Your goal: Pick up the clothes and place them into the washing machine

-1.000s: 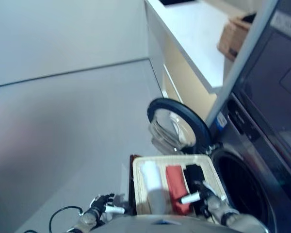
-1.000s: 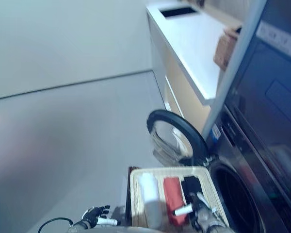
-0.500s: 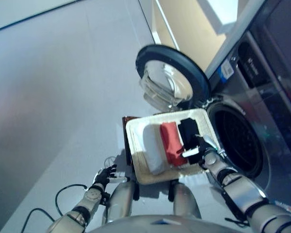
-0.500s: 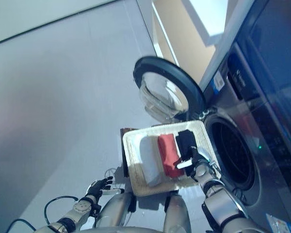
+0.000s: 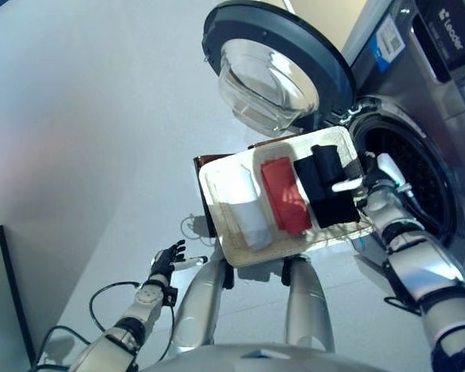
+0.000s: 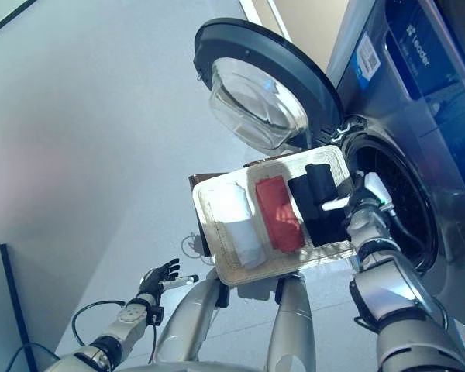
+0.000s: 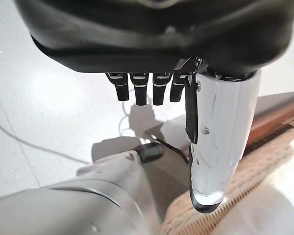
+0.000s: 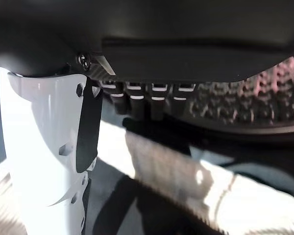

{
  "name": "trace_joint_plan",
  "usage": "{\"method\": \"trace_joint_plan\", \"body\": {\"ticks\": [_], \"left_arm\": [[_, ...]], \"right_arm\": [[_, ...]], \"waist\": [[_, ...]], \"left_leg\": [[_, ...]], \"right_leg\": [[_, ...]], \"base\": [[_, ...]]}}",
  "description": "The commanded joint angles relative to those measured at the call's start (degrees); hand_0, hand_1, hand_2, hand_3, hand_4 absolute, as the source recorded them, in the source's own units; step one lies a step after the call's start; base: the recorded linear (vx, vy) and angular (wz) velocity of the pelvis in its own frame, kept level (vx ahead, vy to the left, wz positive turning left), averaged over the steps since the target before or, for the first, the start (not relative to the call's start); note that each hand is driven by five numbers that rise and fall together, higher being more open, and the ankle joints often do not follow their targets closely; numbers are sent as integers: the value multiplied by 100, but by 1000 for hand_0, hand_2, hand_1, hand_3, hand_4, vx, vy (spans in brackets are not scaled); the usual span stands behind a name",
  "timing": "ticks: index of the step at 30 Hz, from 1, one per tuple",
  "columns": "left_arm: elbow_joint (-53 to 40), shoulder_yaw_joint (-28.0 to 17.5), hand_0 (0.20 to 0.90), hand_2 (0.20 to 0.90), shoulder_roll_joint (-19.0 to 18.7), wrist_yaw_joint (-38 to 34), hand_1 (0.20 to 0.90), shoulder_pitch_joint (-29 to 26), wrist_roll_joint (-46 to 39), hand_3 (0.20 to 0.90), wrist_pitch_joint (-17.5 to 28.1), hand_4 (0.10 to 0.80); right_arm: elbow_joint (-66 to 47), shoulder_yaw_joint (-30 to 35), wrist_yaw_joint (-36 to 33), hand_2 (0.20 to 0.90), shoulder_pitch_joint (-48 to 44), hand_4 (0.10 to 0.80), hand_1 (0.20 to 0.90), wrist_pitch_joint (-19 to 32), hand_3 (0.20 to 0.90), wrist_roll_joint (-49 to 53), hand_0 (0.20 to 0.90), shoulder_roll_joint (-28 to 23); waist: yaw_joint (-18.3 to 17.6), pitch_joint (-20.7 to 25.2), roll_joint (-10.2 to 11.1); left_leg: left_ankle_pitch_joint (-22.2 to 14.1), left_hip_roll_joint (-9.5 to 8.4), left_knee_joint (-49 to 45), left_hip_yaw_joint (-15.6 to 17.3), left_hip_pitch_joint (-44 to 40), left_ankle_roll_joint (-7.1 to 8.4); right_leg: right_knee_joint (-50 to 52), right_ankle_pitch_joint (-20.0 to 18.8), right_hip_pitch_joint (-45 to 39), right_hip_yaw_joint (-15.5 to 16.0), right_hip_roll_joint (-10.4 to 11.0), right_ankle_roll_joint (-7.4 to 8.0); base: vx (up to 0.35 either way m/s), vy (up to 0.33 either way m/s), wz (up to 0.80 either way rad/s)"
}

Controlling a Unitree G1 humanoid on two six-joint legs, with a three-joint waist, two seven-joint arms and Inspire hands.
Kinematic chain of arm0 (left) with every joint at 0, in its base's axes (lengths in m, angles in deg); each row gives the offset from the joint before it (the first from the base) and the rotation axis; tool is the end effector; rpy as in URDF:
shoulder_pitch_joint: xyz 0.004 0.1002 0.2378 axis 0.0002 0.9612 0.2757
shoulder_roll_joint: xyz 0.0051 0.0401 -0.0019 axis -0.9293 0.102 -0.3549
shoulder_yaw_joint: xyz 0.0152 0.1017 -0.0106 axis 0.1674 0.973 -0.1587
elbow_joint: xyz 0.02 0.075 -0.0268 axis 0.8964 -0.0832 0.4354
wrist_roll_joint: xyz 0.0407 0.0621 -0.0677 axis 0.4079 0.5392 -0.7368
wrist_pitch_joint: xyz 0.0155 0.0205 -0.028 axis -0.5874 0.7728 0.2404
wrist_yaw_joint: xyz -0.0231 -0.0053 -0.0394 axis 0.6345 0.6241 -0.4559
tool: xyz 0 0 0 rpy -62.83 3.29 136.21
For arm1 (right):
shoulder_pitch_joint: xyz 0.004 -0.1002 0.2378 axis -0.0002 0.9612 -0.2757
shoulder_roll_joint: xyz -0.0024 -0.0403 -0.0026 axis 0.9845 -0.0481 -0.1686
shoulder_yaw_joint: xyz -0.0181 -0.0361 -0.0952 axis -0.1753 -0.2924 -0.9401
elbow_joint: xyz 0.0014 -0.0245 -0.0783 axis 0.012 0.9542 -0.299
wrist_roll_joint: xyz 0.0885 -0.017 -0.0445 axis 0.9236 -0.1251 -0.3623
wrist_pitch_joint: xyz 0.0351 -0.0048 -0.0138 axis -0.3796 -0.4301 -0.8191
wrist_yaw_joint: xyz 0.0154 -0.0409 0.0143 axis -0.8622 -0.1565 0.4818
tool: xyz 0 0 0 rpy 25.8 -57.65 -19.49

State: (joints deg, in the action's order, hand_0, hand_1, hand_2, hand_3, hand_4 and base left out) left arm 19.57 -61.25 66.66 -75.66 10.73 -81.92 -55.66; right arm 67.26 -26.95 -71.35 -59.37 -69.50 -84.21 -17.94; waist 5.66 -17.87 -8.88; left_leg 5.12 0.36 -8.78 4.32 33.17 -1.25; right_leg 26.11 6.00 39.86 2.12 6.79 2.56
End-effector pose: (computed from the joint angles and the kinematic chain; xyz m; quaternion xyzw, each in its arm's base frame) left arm 0.1586 0.1838 -0.0895 0.0754 0.3668 0.0012 0.9272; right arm 0.3036 -0.3006 0.0785 -0.4622 0.1938 -0.2021 0.8414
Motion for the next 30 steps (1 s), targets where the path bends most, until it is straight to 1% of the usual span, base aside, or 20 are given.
{"method": "trace_joint_plan", "body": {"ticks": [1,4,5,6,9,12,22,30], "left_arm": [[220,-149,900,900,-162,-99,900,142,-122,900,54,800],[232,-126,900,900,-113,-142,900,28,-225,900,55,800],[233,-124,900,900,-96,-179,900,1,-324,900,92,800],[232,-124,900,900,-96,-179,900,1,-324,900,92,800],[241,-140,900,900,-93,-215,900,-41,-430,900,132,800],[258,-184,900,900,-137,-255,900,-72,-514,900,183,800],[72,-321,900,900,-240,-290,900,47,-721,900,267,800],[21,-326,900,900,-274,-293,900,-39,-710,900,298,800]], "right_arm": [[-3,-338,-207,900,-377,800,900,47,900,22,900,-388],[-234,-376,-251,900,-326,800,900,62,900,34,900,-274],[-440,-433,-289,900,-286,800,900,63,900,38,900,-129],[-440,-433,-290,900,-285,800,900,62,900,37,900,-129],[-548,-504,-319,900,-156,800,900,78,900,43,900,85],[-754,-612,-358,900,-125,800,900,80,900,50,900,310],[-1136,-694,-384,900,-73,800,900,25,900,95,900,495],[-1220,-678,-380,900,26,800,900,42,900,140,900,612]], "waist": [[-31,90,52],[-108,12,100],[-152,-21,151],[-152,-19,151],[-159,-26,187],[-143,-52,259],[-57,-73,387],[27,-120,513]], "left_leg": [[-473,-125,-1064,-99,679,306],[-541,-114,-1250,-110,831,283],[-561,-126,-1316,-127,919,265],[-561,-126,-1317,-127,922,265],[-559,-142,-1340,-184,1041,252],[-529,-166,-1326,-257,1170,247],[-453,-193,-1271,-369,1407,249],[-411,-213,-1270,-443,1453,261]], "right_leg": [[-731,-490,-401,207,-151,120],[-574,-423,-272,201,-179,88],[-515,-405,-201,215,-191,69],[-513,-405,-199,215,-190,69],[-499,-393,-114,276,-203,45],[-511,-416,-16,342,-213,27],[-578,-460,131,496,-175,20],[-635,-529,125,625,-137,35]], "base": [[0,0,0],[-5,-40,3],[2,-24,5],[3,-32,3],[-5,-25,3],[-14,-36,8],[-9,-4,8],[1,3,7]]}}
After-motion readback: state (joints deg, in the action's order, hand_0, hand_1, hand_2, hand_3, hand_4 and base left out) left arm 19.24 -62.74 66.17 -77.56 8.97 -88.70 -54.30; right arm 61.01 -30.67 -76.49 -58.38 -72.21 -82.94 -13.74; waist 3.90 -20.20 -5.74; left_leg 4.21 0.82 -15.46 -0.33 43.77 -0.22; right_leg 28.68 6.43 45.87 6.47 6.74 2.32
